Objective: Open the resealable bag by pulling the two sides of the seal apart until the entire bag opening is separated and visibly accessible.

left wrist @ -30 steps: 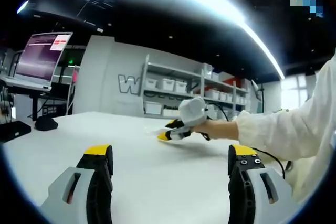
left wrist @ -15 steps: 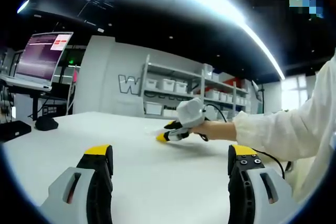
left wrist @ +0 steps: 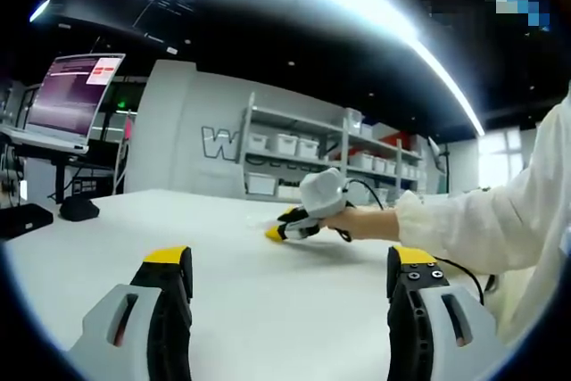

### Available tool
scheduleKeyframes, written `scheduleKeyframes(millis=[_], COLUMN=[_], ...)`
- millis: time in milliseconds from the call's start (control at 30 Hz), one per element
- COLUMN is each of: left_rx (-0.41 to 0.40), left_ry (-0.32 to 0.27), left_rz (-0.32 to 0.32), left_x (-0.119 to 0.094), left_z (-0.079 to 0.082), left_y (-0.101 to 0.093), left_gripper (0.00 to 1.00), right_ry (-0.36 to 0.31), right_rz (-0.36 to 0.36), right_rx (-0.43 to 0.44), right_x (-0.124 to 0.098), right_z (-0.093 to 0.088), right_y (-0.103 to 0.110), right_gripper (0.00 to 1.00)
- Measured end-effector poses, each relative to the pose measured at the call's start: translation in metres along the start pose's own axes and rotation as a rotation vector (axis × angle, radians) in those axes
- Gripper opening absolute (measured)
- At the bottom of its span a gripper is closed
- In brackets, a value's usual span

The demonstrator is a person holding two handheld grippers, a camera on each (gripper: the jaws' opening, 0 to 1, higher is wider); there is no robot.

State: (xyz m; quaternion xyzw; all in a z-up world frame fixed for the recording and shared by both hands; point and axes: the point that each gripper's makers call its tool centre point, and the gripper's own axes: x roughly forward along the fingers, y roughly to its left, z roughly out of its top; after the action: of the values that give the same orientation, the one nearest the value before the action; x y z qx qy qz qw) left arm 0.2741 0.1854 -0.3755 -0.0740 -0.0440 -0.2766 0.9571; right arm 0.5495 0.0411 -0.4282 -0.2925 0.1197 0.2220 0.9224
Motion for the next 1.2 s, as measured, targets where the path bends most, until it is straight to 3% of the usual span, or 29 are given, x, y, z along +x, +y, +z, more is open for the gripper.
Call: scheduleKeyframes(millis=[1200], left_rx=[0.013], left_ry=[0.012], left_rz=[-0.005], left_x=[0.0003], left_z=[-0.0008], left_y=[-0.0029], left_gripper=[0.88], right_ry=[-0.022], right_rz=[0.039], right_rx=[0.082], right_x=[0.0049], right_z=[-0.0027], right_y=[0.0056], right_gripper=[0.09])
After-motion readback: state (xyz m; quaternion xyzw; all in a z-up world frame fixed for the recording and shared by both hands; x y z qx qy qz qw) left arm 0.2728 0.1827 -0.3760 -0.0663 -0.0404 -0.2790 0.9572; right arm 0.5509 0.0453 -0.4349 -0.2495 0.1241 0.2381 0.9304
